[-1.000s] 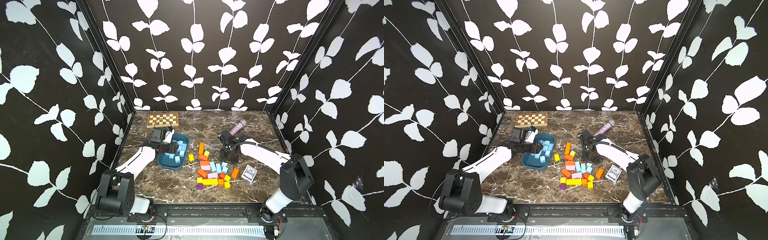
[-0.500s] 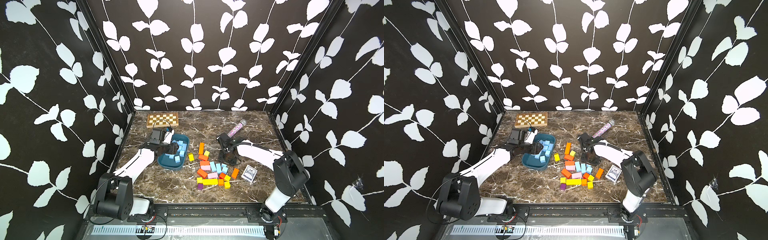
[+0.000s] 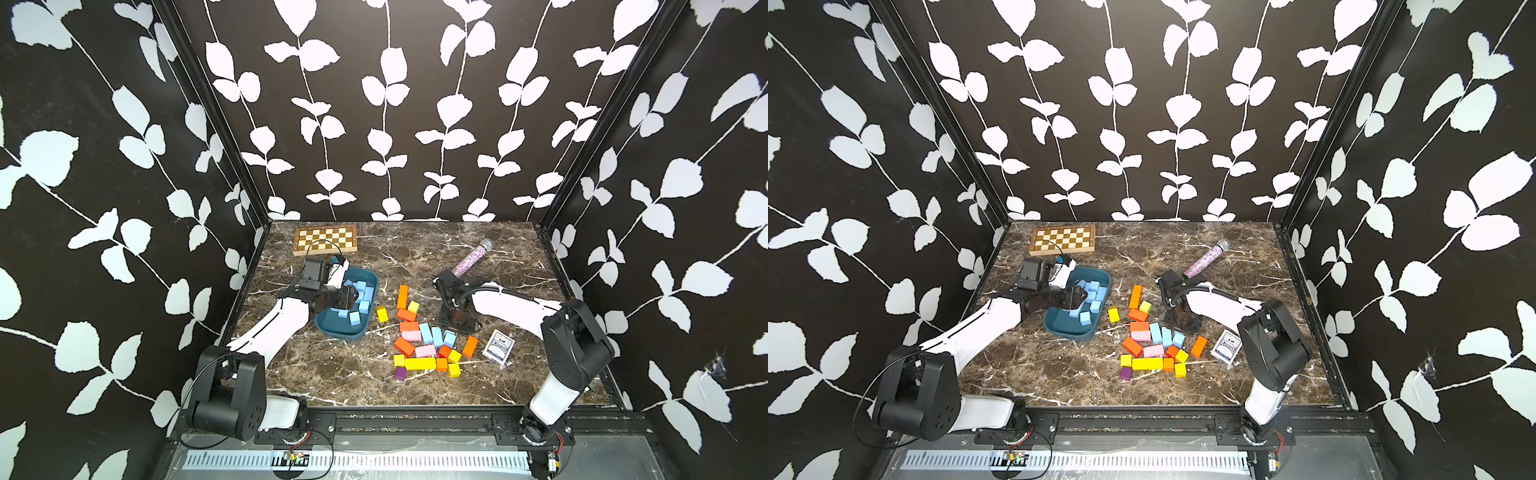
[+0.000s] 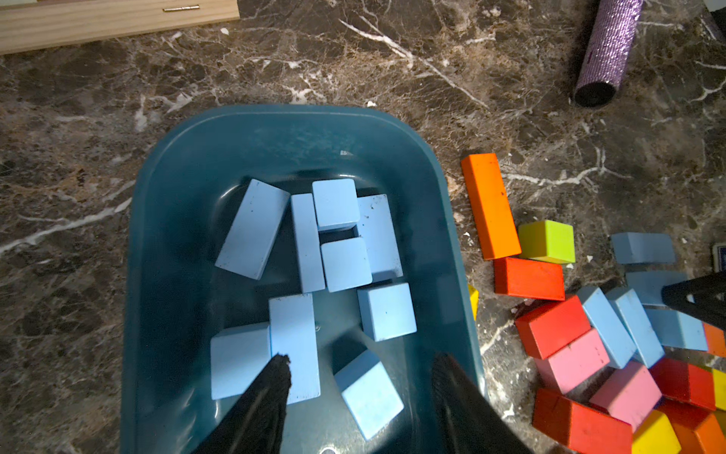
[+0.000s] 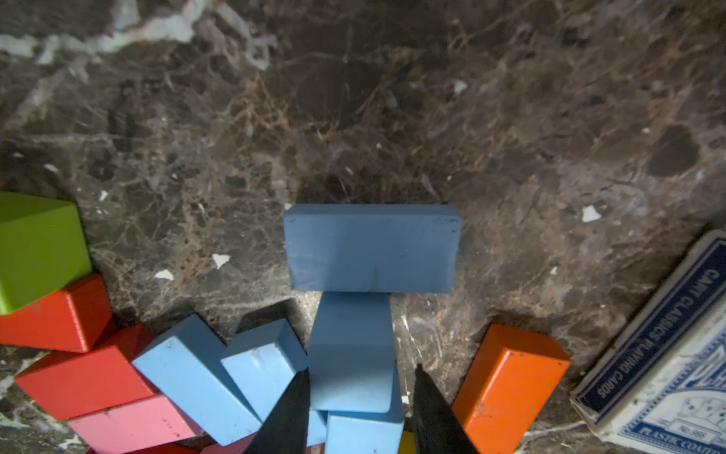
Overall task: Pick out the blue building blocks
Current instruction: Pick up the building block from the center of the board.
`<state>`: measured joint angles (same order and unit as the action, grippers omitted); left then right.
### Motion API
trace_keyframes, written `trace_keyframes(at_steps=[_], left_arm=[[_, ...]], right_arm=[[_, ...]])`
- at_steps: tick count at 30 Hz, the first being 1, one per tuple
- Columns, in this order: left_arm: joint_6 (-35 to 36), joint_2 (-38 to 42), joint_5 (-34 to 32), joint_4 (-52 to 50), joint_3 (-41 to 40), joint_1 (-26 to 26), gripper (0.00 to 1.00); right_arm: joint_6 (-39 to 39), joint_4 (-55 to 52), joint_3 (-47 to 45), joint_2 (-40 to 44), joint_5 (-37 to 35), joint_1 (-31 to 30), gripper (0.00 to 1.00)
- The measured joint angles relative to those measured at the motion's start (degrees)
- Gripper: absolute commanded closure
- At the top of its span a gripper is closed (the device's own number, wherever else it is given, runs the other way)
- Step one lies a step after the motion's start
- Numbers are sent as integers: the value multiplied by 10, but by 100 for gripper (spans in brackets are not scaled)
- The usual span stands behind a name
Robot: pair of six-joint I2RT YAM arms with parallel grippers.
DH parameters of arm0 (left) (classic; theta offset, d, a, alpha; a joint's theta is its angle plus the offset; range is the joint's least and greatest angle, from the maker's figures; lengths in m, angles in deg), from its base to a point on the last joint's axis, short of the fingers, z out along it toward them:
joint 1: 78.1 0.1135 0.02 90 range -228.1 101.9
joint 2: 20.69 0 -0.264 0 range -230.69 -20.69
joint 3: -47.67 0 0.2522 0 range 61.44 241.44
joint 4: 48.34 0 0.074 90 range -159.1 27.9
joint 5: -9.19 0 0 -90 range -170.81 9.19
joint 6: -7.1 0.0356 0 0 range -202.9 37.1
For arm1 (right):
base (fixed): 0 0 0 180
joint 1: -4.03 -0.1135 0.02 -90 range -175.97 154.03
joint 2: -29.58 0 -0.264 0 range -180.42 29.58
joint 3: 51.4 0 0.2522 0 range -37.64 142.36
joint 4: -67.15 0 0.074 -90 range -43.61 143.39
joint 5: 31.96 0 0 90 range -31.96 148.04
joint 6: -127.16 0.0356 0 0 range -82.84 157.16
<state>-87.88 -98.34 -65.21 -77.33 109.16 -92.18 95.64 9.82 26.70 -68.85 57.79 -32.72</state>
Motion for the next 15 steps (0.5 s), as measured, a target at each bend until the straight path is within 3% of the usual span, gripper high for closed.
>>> trace_keyframes(at_steps=[6, 15], left_arm=[[0, 0, 1, 1, 0, 0, 41], [26, 0, 13, 1, 1, 0, 41]], right_arm=[[0, 12, 0, -3, 0, 0, 75], [-10, 29, -5, 16, -3, 0, 84]])
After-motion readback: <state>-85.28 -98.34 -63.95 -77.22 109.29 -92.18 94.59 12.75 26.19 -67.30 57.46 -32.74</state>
